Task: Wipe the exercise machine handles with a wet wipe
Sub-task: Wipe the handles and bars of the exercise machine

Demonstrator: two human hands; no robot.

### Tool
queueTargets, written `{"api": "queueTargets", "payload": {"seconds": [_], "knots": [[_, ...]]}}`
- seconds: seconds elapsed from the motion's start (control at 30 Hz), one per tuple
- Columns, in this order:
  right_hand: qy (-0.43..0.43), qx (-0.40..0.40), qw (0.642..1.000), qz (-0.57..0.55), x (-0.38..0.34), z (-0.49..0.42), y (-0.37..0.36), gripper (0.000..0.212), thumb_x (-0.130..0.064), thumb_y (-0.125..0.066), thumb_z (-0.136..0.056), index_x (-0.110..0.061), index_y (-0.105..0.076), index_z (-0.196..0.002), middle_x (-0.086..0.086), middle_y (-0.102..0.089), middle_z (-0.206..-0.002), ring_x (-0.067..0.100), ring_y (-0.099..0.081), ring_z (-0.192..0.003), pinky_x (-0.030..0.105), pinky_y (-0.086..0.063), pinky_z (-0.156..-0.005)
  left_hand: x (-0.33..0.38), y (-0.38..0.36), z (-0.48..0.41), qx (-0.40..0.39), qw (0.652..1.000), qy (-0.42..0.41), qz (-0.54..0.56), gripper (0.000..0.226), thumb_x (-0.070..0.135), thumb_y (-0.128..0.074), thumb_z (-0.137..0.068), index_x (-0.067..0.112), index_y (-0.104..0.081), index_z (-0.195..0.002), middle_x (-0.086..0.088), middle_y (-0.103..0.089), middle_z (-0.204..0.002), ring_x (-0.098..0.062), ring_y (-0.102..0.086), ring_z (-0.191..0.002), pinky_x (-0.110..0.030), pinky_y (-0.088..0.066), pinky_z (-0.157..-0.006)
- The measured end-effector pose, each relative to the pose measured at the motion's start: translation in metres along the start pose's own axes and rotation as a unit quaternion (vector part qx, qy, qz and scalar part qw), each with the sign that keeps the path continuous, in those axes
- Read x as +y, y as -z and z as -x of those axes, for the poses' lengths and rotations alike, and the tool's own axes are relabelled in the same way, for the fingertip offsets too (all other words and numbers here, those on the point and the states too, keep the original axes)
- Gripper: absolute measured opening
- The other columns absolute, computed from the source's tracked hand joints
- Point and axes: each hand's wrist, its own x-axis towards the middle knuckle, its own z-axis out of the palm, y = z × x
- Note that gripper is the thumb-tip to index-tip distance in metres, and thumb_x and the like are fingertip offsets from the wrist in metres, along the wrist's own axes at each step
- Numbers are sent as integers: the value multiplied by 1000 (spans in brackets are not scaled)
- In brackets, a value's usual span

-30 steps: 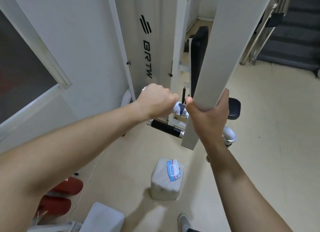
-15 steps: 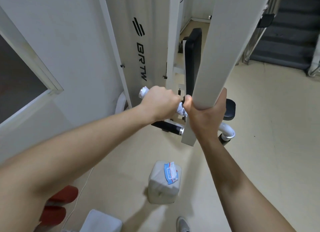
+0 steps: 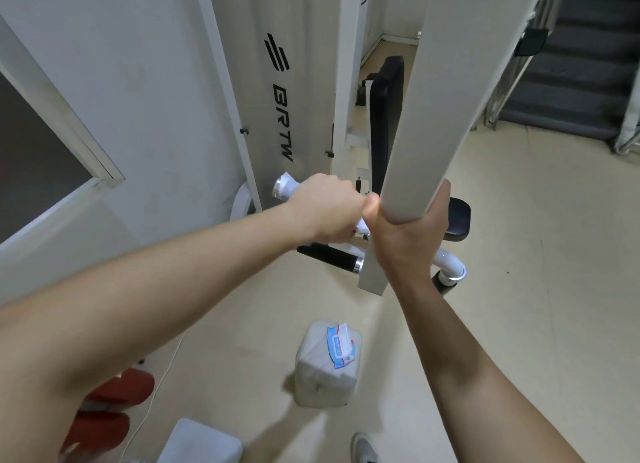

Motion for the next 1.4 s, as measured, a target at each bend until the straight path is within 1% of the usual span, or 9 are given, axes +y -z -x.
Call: {"api": "queueTargets", "payload": {"seconds": [0.2, 0.3, 0.43, 0.53, 0.7, 0.8, 0.9, 1.17, 1.4], "knots": [[7, -3, 1000, 4, -1, 12, 6, 48, -20, -83, -65, -22, -44, -93, -19, -54, -70, 2, -53, -61, 10, -39, -57, -27, 20, -12, -378, 877, 14, 297, 21, 12, -68, -82, 5, -52, -69, -4, -48, -51, -19, -42, -50, -28, -35, -50], [-1, -6, 1000, 7, -2, 8, 7, 48, -15, -84, -67, -20, -44, -93, -20, -54, -68, 0, -54, -60, 10, -39, -57, -29, 1, 1, -108, 991, -29, 79, 21, 28, -63, -80, 13, -53, -69, 1, -53, -55, -22, -48, -49, -26, -32, -47], [-1, -9, 1000, 8, -3, 5, 4, 46, -20, -81, -67, -23, -43, -92, -23, -55, -68, 1, -54, -60, 14, -41, -58, -36, -35, 27, 213, 969, -46, -112, 36, 12, -66, -68, 15, -30, -66, 2, -31, -50, -23, -32, -36, -21, -25, -42], [-6, -8, 1000, 4, -4, 6, 4, 44, -27, -78, -65, -28, -42, -90, -19, -53, -68, 4, -53, -60, 18, -43, -58, -35, -9, 14, -18, 1000, -5, 7, 27, 28, -61, -77, 16, -43, -61, 0, -48, -53, -22, -45, -44, -25, -37, -45], [-1, -12, 1000, 3, -1, 13, 7, 45, -22, -80, -67, -23, -43, -93, -27, -54, -68, 2, -52, -59, 16, -42, -58, -45, 26, -5, -421, 858, 59, 289, 29, 11, -68, -78, 12, -52, -55, -6, -48, -55, -17, -40, -48, -28, -32, -51], [-2, -6, 1000, 6, -1, 9, 7, 44, -24, -80, -66, -28, -43, -90, -27, -54, -67, 3, -52, -59, 18, -43, -58, -38, 5, 7, -185, 977, 11, 100, 22, 20, -61, -78, 14, -49, -61, -1, -49, -55, -20, -43, -47, -25, -30, -47], [-8, -6, 1000, 7, -3, 3, 1, 46, -23, -79, -67, -36, -38, -85, -22, -53, -65, 3, -52, -58, 20, -43, -58, -36, -22, 27, 122, 988, -10, -97, 22, 12, -59, -69, 14, -38, -64, 0, -42, -50, -23, -34, -37, -22, -17, -44], [0, 15, 1000, 20, 1, 9, 6, 47, -30, -77, -66, -23, -42, -95, -31, -53, -70, 2, -51, -61, 18, -40, -59, -27, 32, -3, -345, 906, 62, 239, 28, 13, -65, -81, 12, -51, -56, -3, -49, -51, -17, -42, -43, -29, -37, -52], [-2, 21, 999, 25, -1, 2, 0, 45, -34, -74, -64, -25, -43, -95, -20, -53, -71, 6, -54, -64, 27, -48, -59, 2, -11, 19, 57, 995, 59, -62, 15, 13, -47, -84, 14, -61, -92, -1, -51, -68, -27, -48, -58, -29, -27, -52]]}}
